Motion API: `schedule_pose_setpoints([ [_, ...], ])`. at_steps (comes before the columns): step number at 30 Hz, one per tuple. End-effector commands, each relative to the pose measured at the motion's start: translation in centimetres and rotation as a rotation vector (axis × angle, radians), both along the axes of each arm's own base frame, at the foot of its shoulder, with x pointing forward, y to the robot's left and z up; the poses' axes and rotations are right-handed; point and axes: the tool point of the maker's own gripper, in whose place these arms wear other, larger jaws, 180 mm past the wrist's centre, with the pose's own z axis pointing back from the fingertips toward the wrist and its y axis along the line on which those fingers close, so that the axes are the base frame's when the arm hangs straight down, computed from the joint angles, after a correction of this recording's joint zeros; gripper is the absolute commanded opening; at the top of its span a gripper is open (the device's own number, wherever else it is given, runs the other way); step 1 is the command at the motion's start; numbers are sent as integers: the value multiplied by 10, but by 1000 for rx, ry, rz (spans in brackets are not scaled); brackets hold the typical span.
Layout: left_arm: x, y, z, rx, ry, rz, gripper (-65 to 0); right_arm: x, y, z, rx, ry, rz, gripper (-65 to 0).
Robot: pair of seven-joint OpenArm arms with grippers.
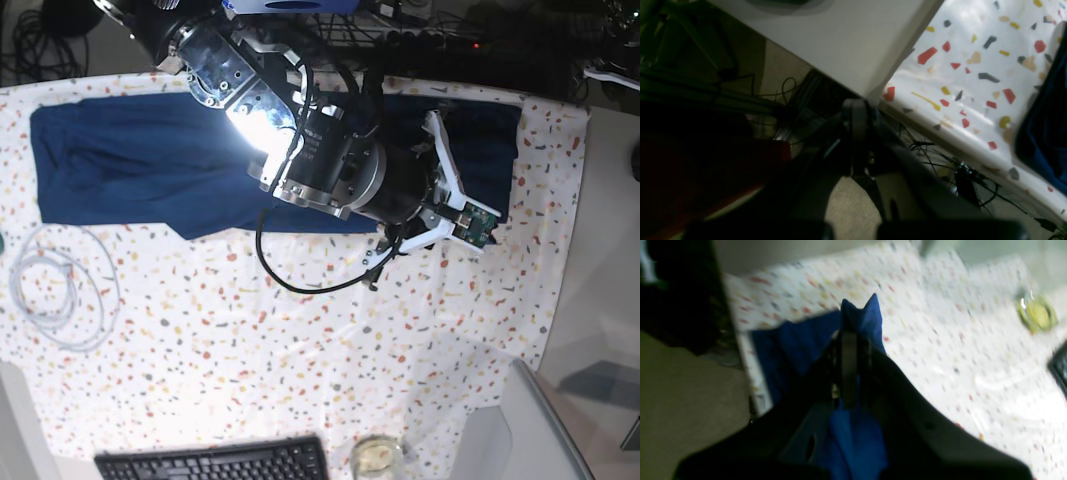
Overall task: Layout the t-shirt on the table in an organized manner, then fold the t-shirt properly
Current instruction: 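Sweep the right gripper along the folded shirt toward the left arm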
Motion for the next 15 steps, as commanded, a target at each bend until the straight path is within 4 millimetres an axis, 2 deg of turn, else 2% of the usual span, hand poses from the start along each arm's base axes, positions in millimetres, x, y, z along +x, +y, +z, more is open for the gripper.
schedule_pose_setpoints([
  [1,2,9,12,36,-18,-7,-650,-2,9,17,51,-29,19,-650],
  [7,2,9,12,35,-15,-7,-650,-24,21,25,70,-41,80,-650],
  [10,-2,11,9,59,28,-17,-650,-30,21,31,94,-39,79,-650],
  [15,-6,15,3,149,160,-59,-650,-31,23,9,51,7,83,-650],
])
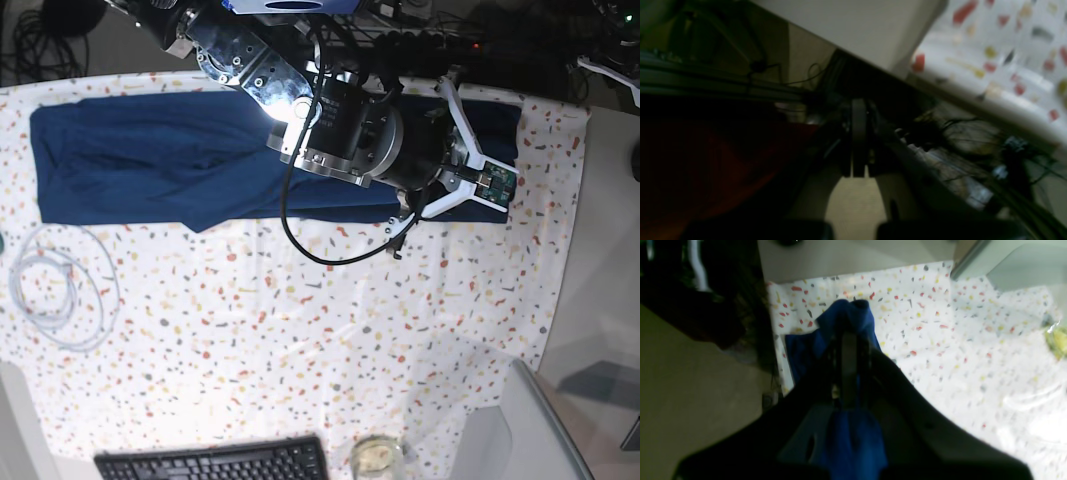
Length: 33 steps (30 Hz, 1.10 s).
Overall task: Layout the t-shirt on the table in an organized manner, then fold the t-shirt properly
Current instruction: 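Sweep the right gripper along the folded shirt toward the left arm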
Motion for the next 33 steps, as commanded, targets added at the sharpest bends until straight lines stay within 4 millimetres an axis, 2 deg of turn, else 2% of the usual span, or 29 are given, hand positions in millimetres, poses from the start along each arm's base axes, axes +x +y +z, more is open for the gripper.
schedule_pose_setpoints([
  [1,5,7,10,41,-14,-12,-650,2,8,17,61,-18,7,-650],
  [6,9,6,14,46,-33,-16,-650,1,8,12,53,-9,9,-650],
  [9,10,4,17,38,-57,-14,-650,7,12,-5,33,9,16,-650],
  [12,9,0,14,19,-69,-2,-650,13,20,-33,26,47,26,-650],
  [15,8,-2,13,16,-68,-1,-650,14,25,-52,25,78,30,-650],
  [22,8,-4,12,13,-66,1,-650,31,27,-94,20,117,27,-650],
  [26,7,-4,11,12,-65,1,-650,31,29,-95,39,115,28,-650],
  [30,7,-4,10,9,-62,3,-650,13,45,-91,69,86,97,-650],
  [33,8,-5,9,5,-62,3,-650,12,57,-84,114,35,57,-635],
])
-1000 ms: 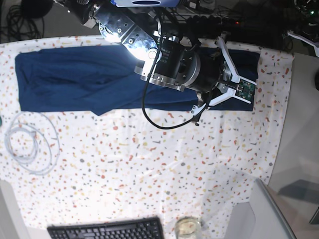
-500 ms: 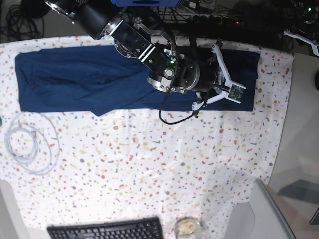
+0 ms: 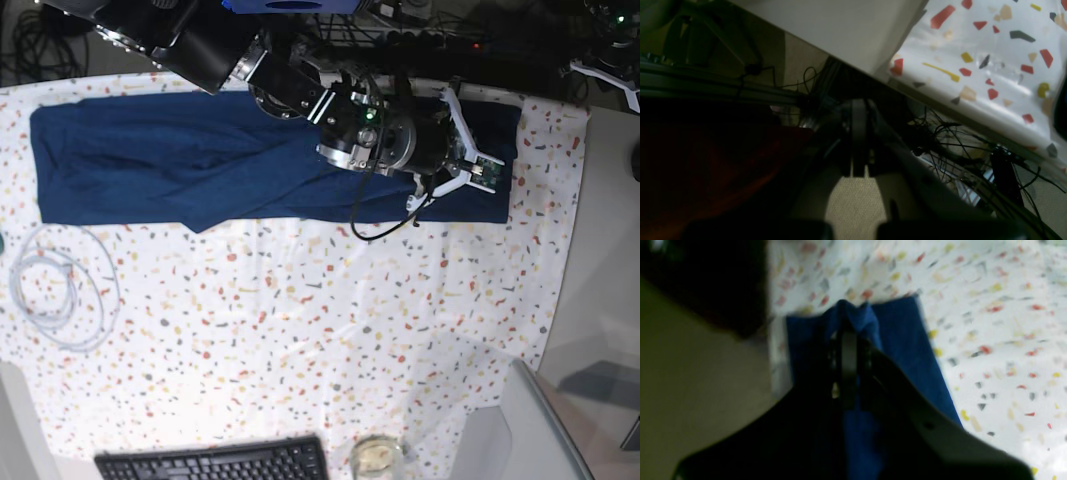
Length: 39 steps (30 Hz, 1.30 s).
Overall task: Layout the t-shirt on the table in an organized manner, then fold the t-shirt properly
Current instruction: 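Sweep the right gripper along the folded shirt toward the left arm, then move the right gripper back to the shirt end near the right arm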
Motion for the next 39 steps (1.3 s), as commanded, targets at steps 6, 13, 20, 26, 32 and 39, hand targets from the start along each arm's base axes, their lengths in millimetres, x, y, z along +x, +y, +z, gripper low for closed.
schedule_pose_setpoints([
  [6,4,8,10,28,-24,-4,-650,11,20,30,93,-34,-38,-423],
  [13,9,4,11,24,-38,-15,-650,42,-23,53,171,-27,-149,-234],
  [20,9,0,8,13,-42,-12,-650,93,-193,40,127,118,-699,-537],
  [26,7,-3,5,3,-42,-7,-650,93,-284,-8,16,214,-950,-642],
  [32,15,-2,6,4,-60,-4,-650,71,-327,-56,-77,326,-1064,-650],
  [39,17,-2,4,-2,-64,-2,-650,41,-346,-83,-167,384,-1067,-650],
])
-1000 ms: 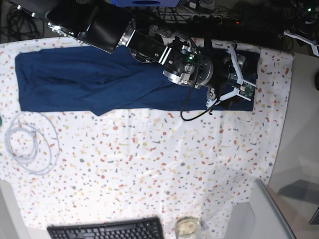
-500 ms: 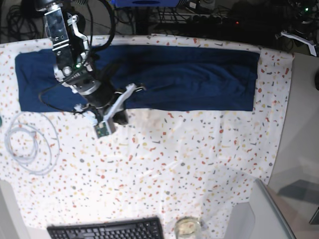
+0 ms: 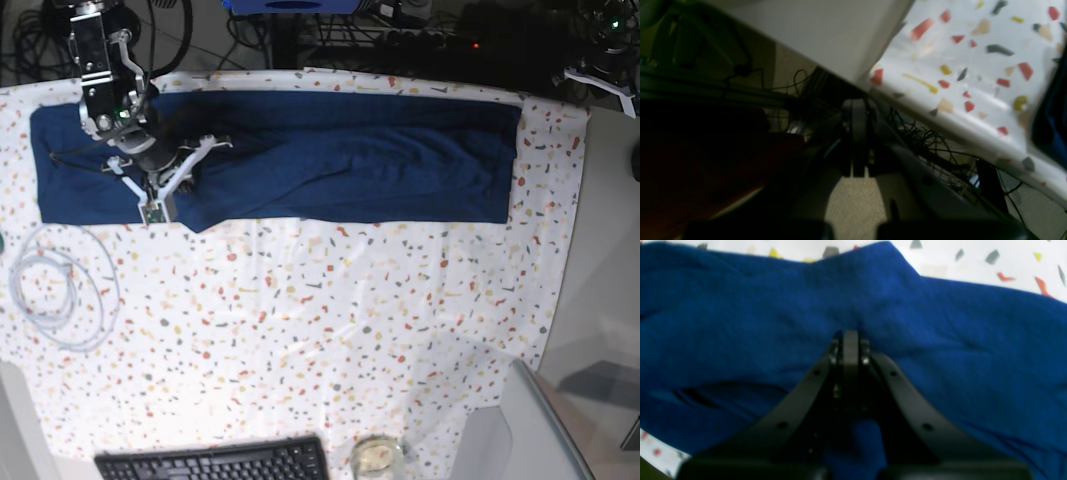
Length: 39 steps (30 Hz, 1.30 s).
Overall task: Layout the t-shirt on the table in an organized manner, then fold the t-shirt properly
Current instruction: 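Move the right gripper back to the shirt end near the right arm, then press and smooth the strip end with the right gripper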
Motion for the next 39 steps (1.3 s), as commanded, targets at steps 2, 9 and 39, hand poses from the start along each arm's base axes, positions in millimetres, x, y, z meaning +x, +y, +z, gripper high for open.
schedule_pose_setpoints([
  [2,3,8,9,30,-19,-1,-650,-3,-5,10,-4,-32,2,-650],
  [9,11,8,11,29,-38,-3,-650,-17,-13,23,-26,-53,19,-650],
  [39,19,10,2,4,-47,9,-650,-5,-21,15,-96,153,43,-650],
])
